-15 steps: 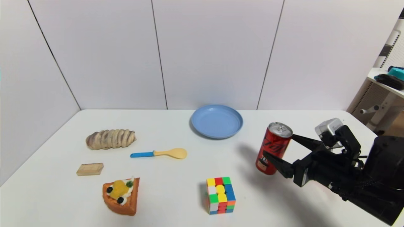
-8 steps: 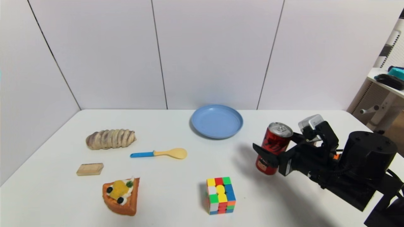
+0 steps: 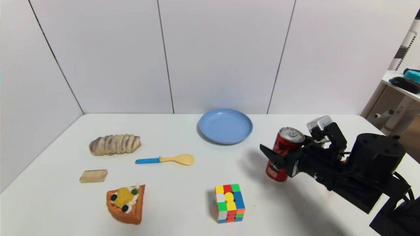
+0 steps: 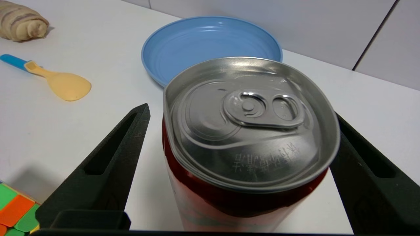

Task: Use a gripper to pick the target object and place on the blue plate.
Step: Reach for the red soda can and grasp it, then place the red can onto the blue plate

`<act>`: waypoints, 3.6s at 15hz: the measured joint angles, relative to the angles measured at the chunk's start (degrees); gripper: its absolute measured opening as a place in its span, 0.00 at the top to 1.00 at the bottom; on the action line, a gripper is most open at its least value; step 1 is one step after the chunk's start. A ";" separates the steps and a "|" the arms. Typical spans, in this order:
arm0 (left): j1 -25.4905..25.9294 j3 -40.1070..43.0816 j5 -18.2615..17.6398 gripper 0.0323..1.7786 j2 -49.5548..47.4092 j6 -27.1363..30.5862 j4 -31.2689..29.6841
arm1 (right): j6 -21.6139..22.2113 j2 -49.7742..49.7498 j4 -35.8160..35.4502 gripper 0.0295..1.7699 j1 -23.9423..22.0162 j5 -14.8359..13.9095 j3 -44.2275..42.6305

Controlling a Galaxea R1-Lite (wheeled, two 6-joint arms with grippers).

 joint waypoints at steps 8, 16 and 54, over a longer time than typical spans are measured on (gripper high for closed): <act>0.02 0.00 0.00 0.05 0.00 0.00 -0.01 | -0.09 -0.41 -0.16 0.46 -0.02 -0.04 1.16; 0.00 0.00 0.00 0.05 0.00 -0.02 0.00 | -0.02 -1.38 0.09 0.49 0.04 -0.04 -0.52; 0.00 0.00 -0.02 0.05 0.00 -0.02 0.00 | 1.95 26.87 27.73 0.49 4.99 0.51 -61.23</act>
